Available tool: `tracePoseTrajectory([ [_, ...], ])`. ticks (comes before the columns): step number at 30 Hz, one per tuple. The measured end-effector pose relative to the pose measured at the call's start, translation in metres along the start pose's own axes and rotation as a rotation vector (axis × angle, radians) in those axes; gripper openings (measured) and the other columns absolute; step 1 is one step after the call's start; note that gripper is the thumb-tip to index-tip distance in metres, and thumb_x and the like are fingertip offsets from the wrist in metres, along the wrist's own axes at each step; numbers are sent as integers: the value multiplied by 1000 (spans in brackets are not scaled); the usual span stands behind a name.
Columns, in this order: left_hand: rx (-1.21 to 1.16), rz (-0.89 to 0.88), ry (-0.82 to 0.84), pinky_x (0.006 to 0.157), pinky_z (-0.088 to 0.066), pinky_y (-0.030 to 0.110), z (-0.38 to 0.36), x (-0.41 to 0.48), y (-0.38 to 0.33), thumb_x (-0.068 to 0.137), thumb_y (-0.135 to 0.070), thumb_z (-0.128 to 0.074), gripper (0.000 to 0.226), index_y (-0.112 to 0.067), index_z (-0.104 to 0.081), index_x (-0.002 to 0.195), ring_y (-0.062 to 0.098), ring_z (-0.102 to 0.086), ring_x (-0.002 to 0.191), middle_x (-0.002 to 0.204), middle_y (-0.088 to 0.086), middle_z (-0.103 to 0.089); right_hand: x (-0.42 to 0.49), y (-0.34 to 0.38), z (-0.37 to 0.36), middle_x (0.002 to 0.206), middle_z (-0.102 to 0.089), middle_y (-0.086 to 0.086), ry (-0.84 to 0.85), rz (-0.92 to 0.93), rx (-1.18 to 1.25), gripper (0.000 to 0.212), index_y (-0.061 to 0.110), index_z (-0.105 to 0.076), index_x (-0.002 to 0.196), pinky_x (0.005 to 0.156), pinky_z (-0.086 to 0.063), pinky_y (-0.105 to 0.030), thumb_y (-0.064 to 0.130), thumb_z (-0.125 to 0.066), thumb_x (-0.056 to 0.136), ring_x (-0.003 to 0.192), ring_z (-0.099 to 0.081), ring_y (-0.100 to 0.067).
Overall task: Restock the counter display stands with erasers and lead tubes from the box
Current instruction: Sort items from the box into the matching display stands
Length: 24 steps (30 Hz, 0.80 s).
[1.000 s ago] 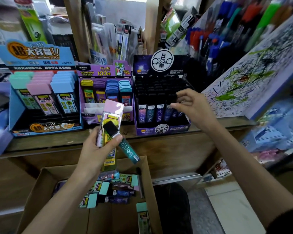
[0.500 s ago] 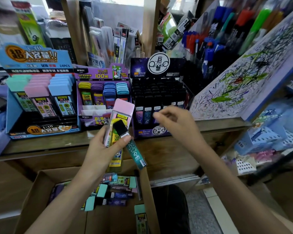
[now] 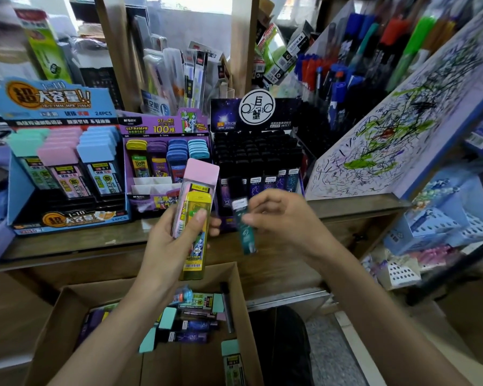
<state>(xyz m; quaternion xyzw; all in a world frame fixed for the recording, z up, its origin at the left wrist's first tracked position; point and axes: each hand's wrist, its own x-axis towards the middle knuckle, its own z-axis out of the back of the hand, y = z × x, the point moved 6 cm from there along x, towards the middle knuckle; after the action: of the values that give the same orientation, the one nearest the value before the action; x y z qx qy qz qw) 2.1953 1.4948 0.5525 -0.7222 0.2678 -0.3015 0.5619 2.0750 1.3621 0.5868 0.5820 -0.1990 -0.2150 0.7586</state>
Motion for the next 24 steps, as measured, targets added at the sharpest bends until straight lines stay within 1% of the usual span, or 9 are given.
tracePoseTrajectory([
  [2,1,5,-6,61,-53,18,1,1,0,82,-34,-58,26,-25,-61,106,14,-71,80,91,5,-74,2,7,33,75,-68,4,-141,35,29,13,14,-63,83,61,-51,-16,7,-72,77,68,-64,-5],
  [4,8,18,-13,62,-54,19,3,1,1,84,-36,-57,28,-26,-61,110,16,-71,82,93,6,-74,6,13,66,73,-68,2,-268,101,24,13,14,-62,81,59,-52,-17,5,-71,78,65,-63,-5],
  [7,14,33,-22,59,-54,19,4,0,4,86,-36,-55,28,-25,-61,111,15,-71,78,92,6,-74,17,11,99,78,-65,-3,-396,146,-90,15,17,-61,78,61,-54,-19,5,-71,79,65,-63,-5],
  [10,23,42,-20,55,-53,19,2,-2,6,84,-39,-55,26,-27,-62,106,15,-70,71,88,6,-74,30,-1,105,78,-65,-2,-393,150,-189,17,18,-60,78,64,-55,-20,5,-72,78,66,-64,-4],
  [12,29,46,-19,55,-53,20,1,-3,7,83,-40,-55,27,-26,-63,104,16,-70,69,87,7,-74,35,-8,100,75,-64,2,-355,172,-231,21,21,-60,78,64,-53,-15,4,-73,77,64,-64,0],
  [14,34,51,-21,55,-54,21,2,-4,8,83,-41,-55,28,-24,-64,104,17,-69,67,87,8,-74,39,-12,95,74,-64,4,-328,208,-246,24,23,-59,78,64,-51,-11,3,-73,76,64,-64,1],
  [18,39,64,-39,54,-53,20,7,-3,9,83,-45,-55,29,-25,-66,101,14,-65,60,86,9,-74,41,-17,91,78,-66,5,-287,222,-252,26,26,-61,80,67,-52,-12,4,-74,76,70,-66,0],
  [21,47,79,-49,54,-53,20,9,-3,11,82,-47,-56,31,-25,-67,100,13,-64,59,85,8,-74,40,-23,86,81,-66,7,-269,206,-294,27,30,-60,82,68,-51,-10,6,-73,77,73,-66,2],
  [24,49,76,-55,54,-53,20,9,-4,12,83,-46,-55,32,-24,-67,102,13,-64,59,85,8,-74,41,-34,85,84,-65,5,-313,163,-300,22,27,-60,83,70,-54,-15,9,-72,79,79,-66,-7],
])
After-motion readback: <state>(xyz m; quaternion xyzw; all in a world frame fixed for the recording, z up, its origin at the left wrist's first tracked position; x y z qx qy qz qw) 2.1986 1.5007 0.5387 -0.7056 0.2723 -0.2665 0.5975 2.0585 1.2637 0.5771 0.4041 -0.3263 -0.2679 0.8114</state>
